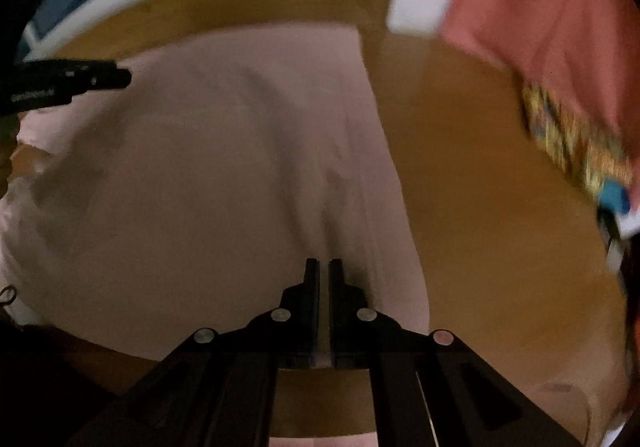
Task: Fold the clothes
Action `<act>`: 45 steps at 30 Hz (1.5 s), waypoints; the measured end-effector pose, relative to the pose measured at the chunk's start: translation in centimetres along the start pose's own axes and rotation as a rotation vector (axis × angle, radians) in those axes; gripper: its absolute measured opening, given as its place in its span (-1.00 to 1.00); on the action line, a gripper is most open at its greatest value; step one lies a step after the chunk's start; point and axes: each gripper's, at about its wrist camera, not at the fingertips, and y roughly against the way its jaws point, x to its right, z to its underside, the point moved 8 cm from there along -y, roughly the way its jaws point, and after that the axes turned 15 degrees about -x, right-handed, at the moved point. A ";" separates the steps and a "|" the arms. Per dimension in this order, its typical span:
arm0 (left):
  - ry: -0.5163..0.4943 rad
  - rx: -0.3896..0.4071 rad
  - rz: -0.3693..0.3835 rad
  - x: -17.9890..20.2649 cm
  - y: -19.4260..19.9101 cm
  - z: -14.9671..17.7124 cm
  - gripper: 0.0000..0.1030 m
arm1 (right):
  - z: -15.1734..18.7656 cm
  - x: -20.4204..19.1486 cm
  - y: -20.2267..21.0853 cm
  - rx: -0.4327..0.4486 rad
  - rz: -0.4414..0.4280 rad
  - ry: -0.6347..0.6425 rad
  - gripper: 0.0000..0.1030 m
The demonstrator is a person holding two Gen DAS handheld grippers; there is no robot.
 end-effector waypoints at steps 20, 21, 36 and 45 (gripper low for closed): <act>0.354 -0.177 -0.365 -19.8 -1.0 12.1 -0.14 | -4.9 -4.4 -4.5 0.002 -0.084 0.180 -0.89; 0.353 -0.175 -0.357 -19.5 -0.9 12.3 -0.14 | -4.8 -3.6 -4.5 0.000 -0.072 0.166 -0.89; 0.429 -0.018 -0.326 -20.5 7.7 19.3 0.33 | -8.9 -11.1 0.5 0.199 -0.053 0.048 -0.11; 0.370 0.009 -0.306 -25.3 9.9 27.6 0.34 | -9.2 -27.4 -0.1 0.190 -0.176 0.073 -0.11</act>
